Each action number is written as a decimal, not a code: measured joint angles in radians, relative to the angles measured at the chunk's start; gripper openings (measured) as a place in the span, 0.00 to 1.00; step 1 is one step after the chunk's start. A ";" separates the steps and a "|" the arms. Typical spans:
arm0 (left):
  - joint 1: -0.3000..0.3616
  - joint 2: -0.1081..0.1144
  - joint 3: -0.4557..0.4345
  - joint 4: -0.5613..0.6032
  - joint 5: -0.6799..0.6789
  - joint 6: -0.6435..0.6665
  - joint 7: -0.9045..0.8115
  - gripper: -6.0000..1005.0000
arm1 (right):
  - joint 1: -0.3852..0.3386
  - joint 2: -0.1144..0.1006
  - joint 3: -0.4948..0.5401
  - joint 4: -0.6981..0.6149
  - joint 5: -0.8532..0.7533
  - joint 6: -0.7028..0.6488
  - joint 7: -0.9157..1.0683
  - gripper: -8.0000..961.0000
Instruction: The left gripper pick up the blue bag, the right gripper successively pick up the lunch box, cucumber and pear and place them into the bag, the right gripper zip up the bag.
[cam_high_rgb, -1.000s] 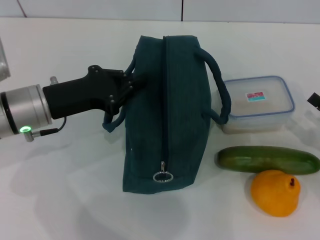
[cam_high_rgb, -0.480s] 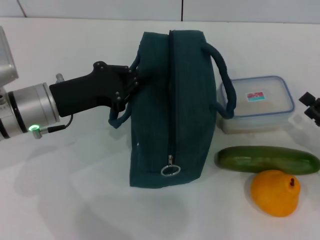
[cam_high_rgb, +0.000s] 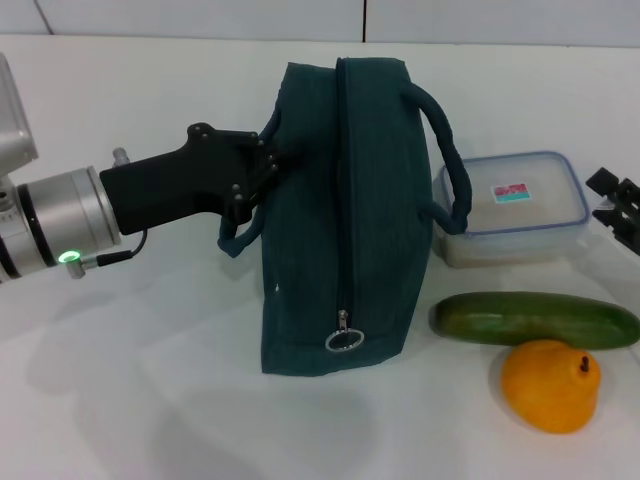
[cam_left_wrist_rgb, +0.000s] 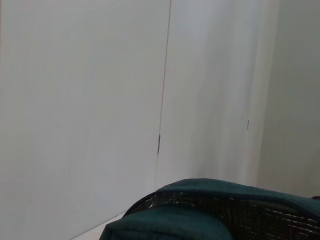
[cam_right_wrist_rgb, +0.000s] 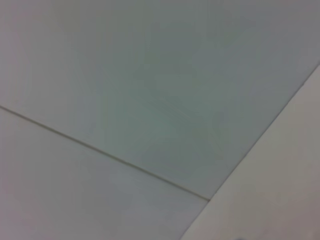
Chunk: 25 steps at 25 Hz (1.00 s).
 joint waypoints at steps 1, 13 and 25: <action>0.000 0.000 0.000 -0.001 0.000 0.000 0.000 0.05 | 0.008 0.001 0.000 0.004 0.008 0.010 0.001 0.87; -0.011 -0.001 -0.001 -0.030 -0.011 0.000 0.001 0.05 | 0.091 0.003 -0.012 0.008 0.013 0.070 0.046 0.88; -0.011 -0.001 -0.001 -0.064 -0.042 0.000 0.028 0.05 | 0.097 0.008 -0.003 0.009 0.021 0.124 0.051 0.87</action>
